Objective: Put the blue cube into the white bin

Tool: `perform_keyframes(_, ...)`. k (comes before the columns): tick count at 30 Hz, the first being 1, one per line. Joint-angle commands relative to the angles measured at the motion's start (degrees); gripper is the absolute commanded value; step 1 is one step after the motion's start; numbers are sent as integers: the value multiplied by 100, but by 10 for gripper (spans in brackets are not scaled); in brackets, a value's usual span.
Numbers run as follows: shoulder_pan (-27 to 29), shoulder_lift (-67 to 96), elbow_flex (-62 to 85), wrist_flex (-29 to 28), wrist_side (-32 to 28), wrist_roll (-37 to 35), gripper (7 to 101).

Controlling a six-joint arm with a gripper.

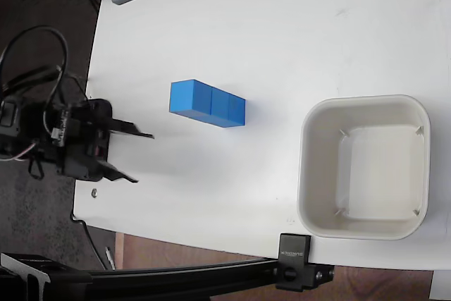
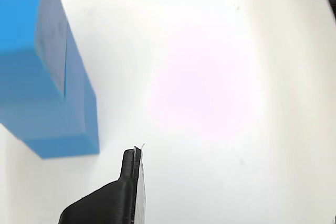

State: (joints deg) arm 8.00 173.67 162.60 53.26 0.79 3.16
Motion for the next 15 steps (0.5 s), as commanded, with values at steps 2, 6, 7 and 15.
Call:
perform_keyframes(2,501,123,-1327,545,-668,-141,1003)
perform_keyframes(6,439,79,-2013,756,-809,70,1003)
perform_keyframes(7,343,70,-2039,571,-870,193,1003)
perform_keyframes(15,-2145,-1600,-2777,-527,1230,1028,1003)
